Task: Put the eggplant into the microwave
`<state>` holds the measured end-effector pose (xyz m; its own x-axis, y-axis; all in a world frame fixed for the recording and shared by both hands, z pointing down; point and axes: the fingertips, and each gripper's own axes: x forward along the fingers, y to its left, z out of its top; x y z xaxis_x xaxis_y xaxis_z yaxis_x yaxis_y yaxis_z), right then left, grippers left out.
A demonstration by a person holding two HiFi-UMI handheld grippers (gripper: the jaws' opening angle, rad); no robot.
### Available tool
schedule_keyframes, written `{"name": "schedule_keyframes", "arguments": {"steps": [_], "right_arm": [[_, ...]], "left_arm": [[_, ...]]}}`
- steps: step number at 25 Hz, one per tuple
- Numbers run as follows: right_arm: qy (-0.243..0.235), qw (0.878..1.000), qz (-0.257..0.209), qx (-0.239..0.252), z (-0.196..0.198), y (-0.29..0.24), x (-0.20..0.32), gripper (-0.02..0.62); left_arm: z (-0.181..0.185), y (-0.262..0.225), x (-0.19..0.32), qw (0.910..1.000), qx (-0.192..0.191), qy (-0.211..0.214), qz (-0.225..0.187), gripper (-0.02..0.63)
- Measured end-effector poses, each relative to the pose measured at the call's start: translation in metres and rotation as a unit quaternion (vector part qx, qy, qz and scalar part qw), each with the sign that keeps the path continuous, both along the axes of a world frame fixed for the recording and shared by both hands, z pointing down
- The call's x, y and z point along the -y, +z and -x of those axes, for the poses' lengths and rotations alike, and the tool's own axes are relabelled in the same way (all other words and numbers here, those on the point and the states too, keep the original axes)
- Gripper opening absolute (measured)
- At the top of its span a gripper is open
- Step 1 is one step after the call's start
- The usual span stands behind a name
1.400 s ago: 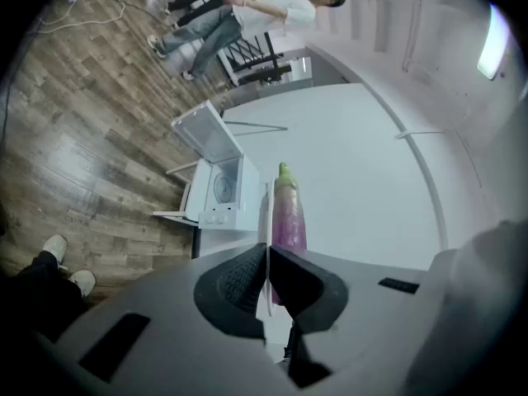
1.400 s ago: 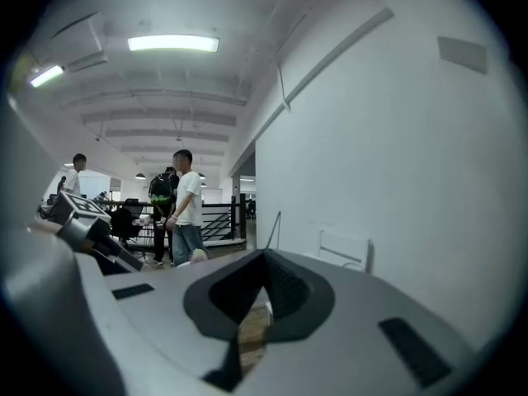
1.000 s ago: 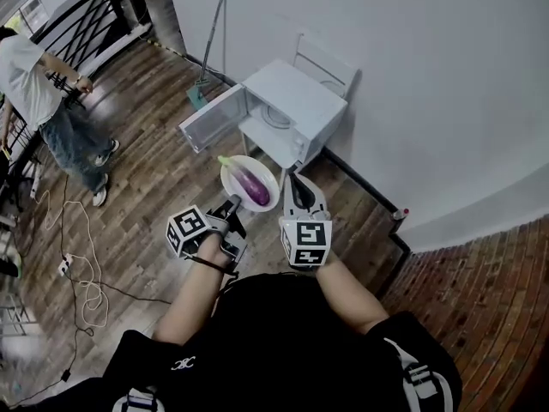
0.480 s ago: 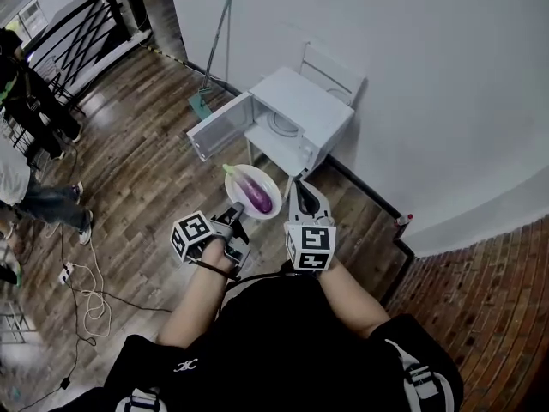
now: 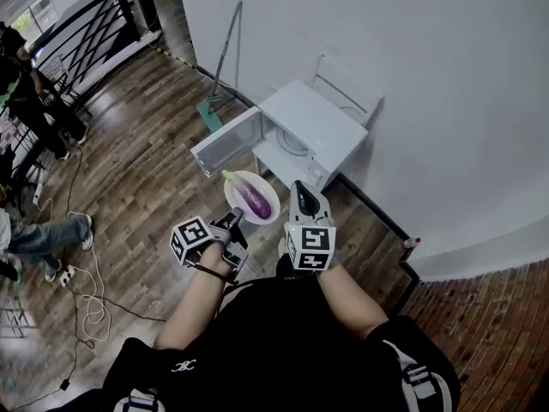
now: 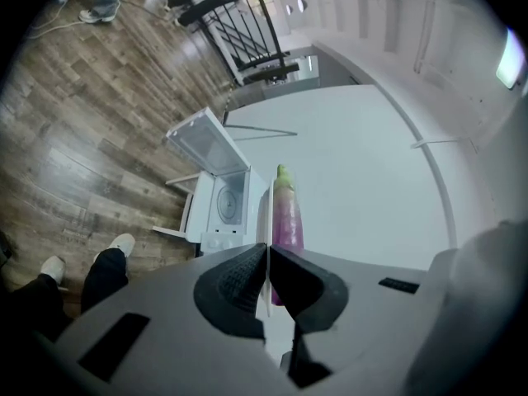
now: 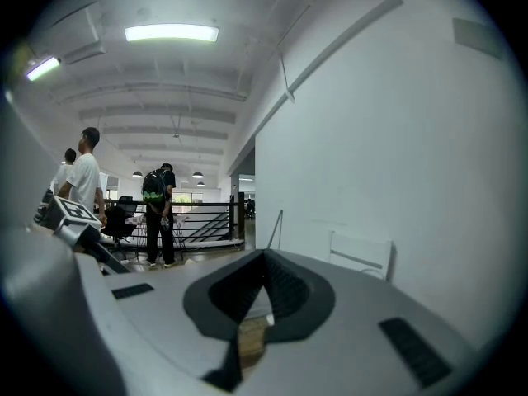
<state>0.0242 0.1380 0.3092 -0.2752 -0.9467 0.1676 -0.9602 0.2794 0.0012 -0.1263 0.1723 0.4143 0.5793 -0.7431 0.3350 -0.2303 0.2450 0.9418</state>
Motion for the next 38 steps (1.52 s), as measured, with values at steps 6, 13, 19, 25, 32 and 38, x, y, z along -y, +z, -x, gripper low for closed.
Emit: {"name": "schedule_keyframes", "arguments": {"steps": [6,13,19,25,32,38], "right_arm": [[-0.005,1.0,0.013,0.0,-0.018,-0.001,0.077,0.011],[-0.02,0.999,0.034,-0.008,-0.037,0.013,0.15,0.011],[-0.023,0.998,0.057,-0.018,-0.05,0.025,0.177,0.011],[-0.035,0.994,0.097,-0.034,-0.065,0.052,0.209,0.011],[-0.047,0.986,0.145,-0.065,-0.041,0.083,0.191,0.011],[-0.059,0.976,0.192,-0.088,-0.041,0.138,0.218,0.011]], "left_arm": [[-0.016,-0.008,0.066,0.9999,-0.002,0.001,-0.012,0.012],[-0.036,-0.002,0.139,0.9998,-0.001,-0.006,-0.016,0.012],[-0.038,0.001,0.165,0.9995,0.003,-0.008,-0.029,0.012],[-0.054,0.015,0.194,0.9995,-0.011,-0.006,-0.027,0.012],[-0.044,0.054,0.188,0.9996,-0.005,0.022,-0.014,0.012],[-0.057,0.126,0.238,0.9986,0.019,0.05,-0.006,0.012]]}}
